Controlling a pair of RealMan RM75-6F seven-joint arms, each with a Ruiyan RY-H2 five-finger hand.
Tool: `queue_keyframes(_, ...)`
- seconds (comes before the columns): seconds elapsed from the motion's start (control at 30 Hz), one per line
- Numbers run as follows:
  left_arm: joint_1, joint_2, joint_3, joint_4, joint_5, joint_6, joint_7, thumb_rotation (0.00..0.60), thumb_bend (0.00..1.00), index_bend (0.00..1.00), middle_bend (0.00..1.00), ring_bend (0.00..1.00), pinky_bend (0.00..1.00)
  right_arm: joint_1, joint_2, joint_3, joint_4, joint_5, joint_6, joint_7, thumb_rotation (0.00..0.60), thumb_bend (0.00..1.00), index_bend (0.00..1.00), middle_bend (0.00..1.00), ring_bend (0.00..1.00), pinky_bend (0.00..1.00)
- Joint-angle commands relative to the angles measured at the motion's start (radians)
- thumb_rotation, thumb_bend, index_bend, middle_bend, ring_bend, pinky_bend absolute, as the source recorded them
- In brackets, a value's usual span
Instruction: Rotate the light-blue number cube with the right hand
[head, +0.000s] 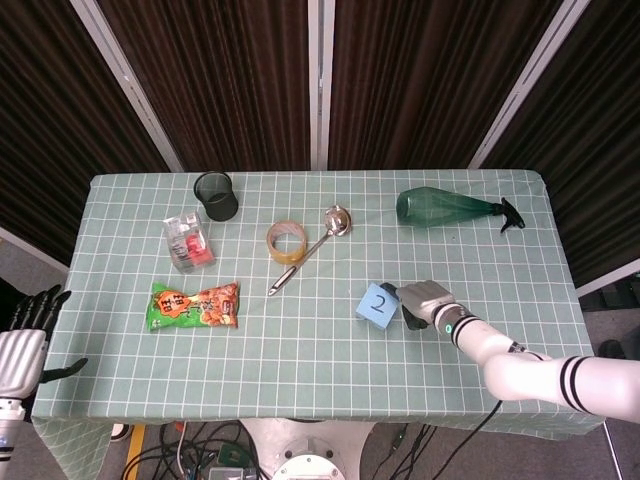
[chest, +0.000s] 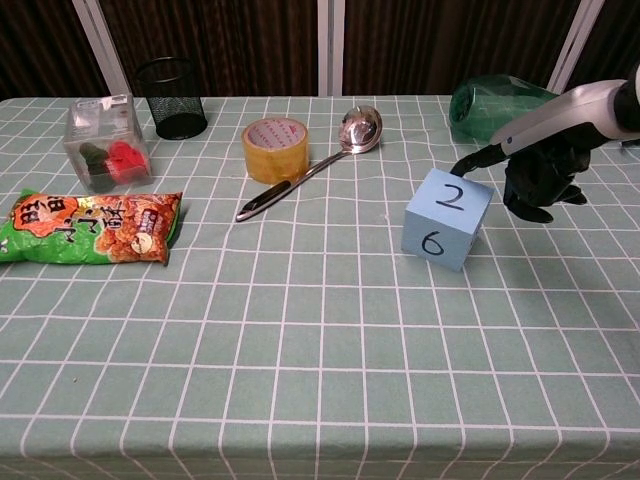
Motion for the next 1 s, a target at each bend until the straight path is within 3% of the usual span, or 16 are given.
queue_keyframes(0.03,0.003,0.002,-0.002,0.004,0.001,0.007,-0.006,0.6,0.0,0.06,0.0,0.0,0.0,0.057,-0.028,-0.03,0.006,0.047,0.007,-0.004,0.6,1.0,0.0,0.91,0.8,0.68)
queue_keyframes(0.57,0.012,-0.003,-0.004,0.029,-0.001,0.017,-0.03,0.6,0.0,0.06,0.0,0.0,0.0,0.223,-0.059,-0.098,0.003,0.157,-0.009,0.019,0.6,1.0,0.01,0.91,0.8,0.68)
queue_keyframes(1.0,0.02,0.001,-0.005,0.036,-0.003,0.023,-0.043,0.6,0.0,0.06,0.0,0.0,0.0,0.306,-0.075,-0.114,-0.005,0.157,-0.032,0.068,0.6,1.0,0.02,0.92,0.8,0.68)
